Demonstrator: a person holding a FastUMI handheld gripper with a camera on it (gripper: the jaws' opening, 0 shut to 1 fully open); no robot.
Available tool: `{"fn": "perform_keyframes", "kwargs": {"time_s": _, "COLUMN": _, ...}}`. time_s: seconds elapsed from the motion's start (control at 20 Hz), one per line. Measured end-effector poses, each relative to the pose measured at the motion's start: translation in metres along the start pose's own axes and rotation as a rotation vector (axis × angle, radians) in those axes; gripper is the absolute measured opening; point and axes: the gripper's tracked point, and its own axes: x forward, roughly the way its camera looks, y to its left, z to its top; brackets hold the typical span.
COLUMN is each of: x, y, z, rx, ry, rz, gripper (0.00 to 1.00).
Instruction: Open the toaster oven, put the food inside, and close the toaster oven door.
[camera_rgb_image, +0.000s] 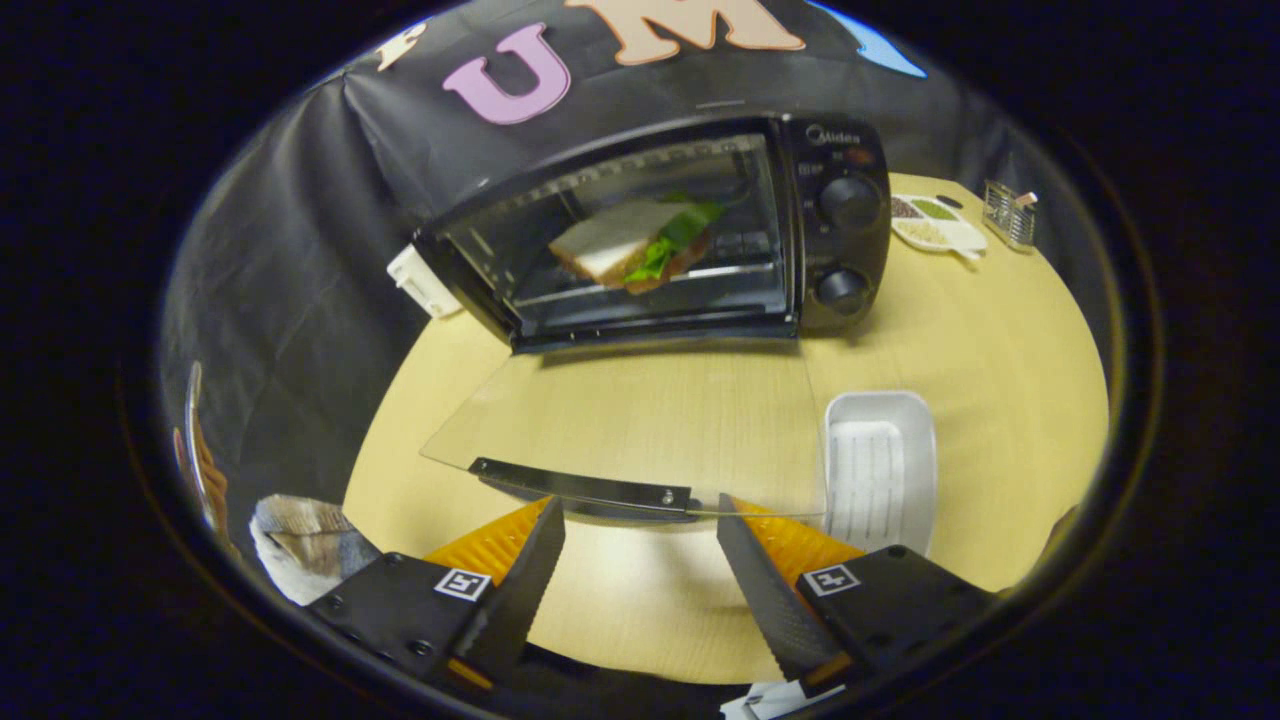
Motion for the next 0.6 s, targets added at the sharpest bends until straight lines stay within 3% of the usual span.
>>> {"fn": "perform_keyframes", "kwargs": {"time_s": 0.2, "x": -0.008, "y": 0.015, "z": 0.056, "rx": -0.023, "ry": -0.113, "rz": 0.03, "gripper": 0.99}}
{"fn": "perform_keyframes", "kwargs": {"time_s": 0.6, "x": -0.01, "y": 0.03, "z": 0.082, "rx": -0.005, "ry": -0.158, "rz": 0.06, "gripper": 1.0}}
